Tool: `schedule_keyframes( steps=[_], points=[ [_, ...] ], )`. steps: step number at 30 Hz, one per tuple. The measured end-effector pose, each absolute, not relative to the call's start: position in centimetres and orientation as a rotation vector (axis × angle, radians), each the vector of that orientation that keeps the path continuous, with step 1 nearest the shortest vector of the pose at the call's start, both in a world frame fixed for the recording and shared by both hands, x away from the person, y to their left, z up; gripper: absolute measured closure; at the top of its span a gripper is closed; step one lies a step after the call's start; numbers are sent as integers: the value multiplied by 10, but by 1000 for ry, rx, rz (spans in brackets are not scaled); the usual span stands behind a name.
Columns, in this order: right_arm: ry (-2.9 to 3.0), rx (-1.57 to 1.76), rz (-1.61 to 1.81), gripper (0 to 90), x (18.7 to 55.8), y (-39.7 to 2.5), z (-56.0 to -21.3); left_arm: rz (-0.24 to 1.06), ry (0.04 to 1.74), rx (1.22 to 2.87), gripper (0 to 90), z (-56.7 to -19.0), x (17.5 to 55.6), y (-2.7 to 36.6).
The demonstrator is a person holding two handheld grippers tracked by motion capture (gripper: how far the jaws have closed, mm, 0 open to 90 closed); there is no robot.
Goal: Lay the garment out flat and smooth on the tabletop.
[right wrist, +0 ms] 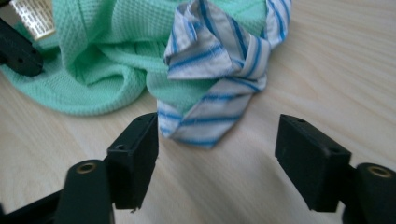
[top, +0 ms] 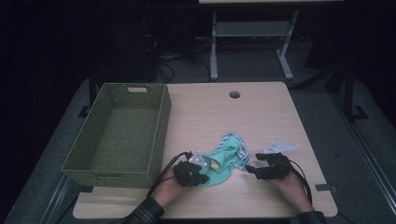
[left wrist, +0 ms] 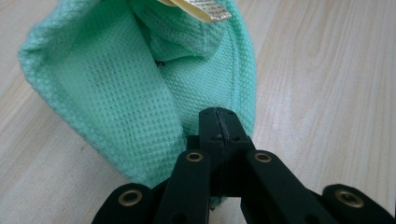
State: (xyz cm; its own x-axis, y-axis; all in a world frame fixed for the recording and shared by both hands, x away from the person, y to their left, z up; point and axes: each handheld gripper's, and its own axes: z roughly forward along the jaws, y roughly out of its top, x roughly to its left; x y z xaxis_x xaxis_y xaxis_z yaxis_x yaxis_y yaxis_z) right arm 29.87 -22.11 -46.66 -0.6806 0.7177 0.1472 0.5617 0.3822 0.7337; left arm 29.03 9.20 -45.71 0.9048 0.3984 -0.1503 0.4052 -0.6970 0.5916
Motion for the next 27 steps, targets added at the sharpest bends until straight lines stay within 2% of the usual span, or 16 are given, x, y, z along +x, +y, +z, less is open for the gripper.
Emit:
schedule_keyframes(
  steps=[12, 19, 27],
  points=[
    [2451, 1123, 1158, 318, 312, -200, -474, -17, 561, 2420, 894, -457, 291, 92],
    [2448, 1069, 1107, 456, 311, -191, -476, -17, 554, 2424, 894, -457, 291, 92],
    [2445, 1057, 1091, 705, 308, -190, -475, -18, 555, 2425, 894, -457, 291, 92]
  ],
)
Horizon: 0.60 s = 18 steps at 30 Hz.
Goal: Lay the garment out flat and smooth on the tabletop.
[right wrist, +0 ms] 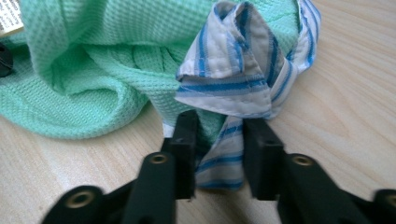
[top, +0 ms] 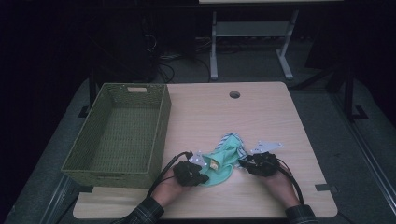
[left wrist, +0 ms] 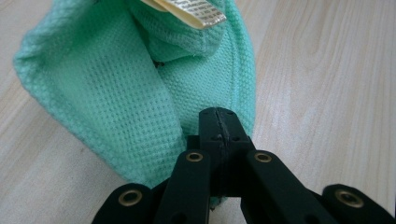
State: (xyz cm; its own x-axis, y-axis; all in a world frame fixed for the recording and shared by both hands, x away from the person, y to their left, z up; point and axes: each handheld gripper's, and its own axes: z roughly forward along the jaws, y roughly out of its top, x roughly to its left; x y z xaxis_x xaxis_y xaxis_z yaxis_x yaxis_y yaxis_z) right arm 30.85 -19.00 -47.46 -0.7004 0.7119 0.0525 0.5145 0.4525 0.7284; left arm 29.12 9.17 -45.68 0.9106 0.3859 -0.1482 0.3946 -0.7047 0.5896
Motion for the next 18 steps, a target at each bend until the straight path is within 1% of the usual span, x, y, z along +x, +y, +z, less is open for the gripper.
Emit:
schedule_keyframes(
  steps=[2, 5, 18],
  points=[
    [2445, 1057, 1092, 765, 309, -191, -474, -17, 554, 2427, 894, -457, 291, 92],
    [2432, 1054, 1107, 797, 309, -195, -471, -17, 553, 2427, 894, -457, 291, 92],
    [2424, 1041, 1114, 805, 314, -212, -456, -16, 555, 2428, 895, -457, 291, 92]
  ],
)
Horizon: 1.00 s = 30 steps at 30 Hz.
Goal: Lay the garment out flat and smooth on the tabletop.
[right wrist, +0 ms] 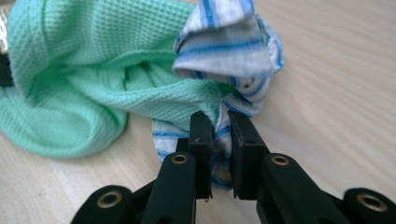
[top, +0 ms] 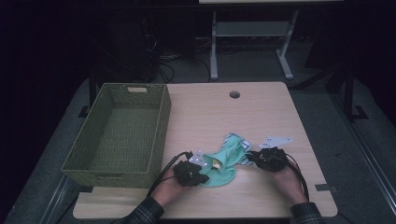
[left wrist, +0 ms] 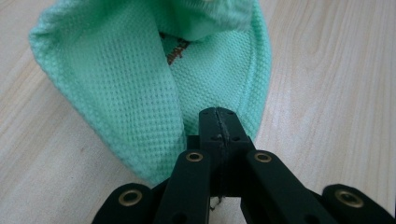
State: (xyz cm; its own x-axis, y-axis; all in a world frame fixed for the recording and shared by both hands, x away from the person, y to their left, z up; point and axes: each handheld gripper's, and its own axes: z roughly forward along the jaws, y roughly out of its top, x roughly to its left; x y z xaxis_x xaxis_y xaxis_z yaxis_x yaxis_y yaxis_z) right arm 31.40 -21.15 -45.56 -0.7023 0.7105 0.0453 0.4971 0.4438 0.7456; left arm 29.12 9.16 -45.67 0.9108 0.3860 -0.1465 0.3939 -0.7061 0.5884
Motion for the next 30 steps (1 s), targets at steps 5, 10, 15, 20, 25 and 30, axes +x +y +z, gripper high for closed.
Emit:
schedule_keyframes(
  steps=[5, 10, 15, 20, 25, 30],
  points=[
    [2414, 1042, 1102, 805, 319, -217, -450, -17, 558, 2427, 895, -457, 291, 92],
    [2401, 1049, 1091, 804, 326, -222, -446, -14, 555, 2428, 895, -457, 291, 92],
    [2377, 1059, 1097, 804, 333, -226, -441, -14, 555, 2428, 895, -457, 291, 92],
    [2367, 1067, 1099, 804, 339, -229, -443, -14, 556, 2428, 895, -457, 291, 92],
    [2358, 1060, 1068, 803, 344, -231, -442, -18, 560, 2426, 895, -457, 291, 92],
    [2341, 1064, 1068, 802, 354, -234, -441, -20, 561, 2426, 895, -457, 291, 92]
  ],
)
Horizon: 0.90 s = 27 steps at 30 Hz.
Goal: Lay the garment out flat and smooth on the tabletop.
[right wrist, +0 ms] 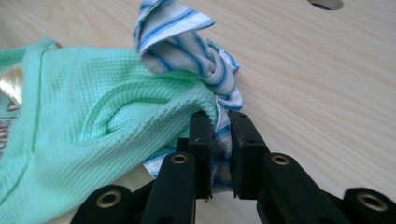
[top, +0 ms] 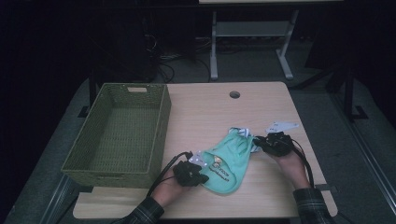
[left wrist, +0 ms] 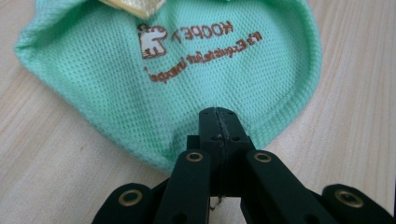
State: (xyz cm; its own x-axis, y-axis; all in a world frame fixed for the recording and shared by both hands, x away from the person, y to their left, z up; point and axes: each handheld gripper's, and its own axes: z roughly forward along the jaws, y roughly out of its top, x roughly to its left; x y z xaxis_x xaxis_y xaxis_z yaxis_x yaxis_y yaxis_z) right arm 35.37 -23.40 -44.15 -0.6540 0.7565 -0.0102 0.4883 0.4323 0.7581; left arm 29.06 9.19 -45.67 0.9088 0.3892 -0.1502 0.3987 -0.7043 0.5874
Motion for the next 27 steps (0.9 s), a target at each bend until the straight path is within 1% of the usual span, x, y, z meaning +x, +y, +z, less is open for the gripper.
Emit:
schedule_keyframes(
  steps=[9, 15, 20, 21, 23, 27],
  points=[
    [2355, 1097, 986, 785, 363, -232, -455, -20, 559, 2427, 895, -457, 291, 92],
    [2351, 1103, 1051, 659, 360, -238, -450, -21, 557, 2428, 895, -457, 291, 92],
    [2336, 1126, 1099, 624, 351, -245, -441, -21, 560, 2430, 894, -457, 291, 92],
    [2334, 1129, 1107, 626, 349, -246, -439, -20, 562, 2430, 894, -456, 291, 92],
    [2343, 1131, 1134, 661, 344, -246, -436, -15, 553, 2442, 894, -456, 292, 91],
    [2374, 1092, 1154, 761, 332, -244, -435, -23, 546, 2429, 893, -453, 293, 92]
  ],
)
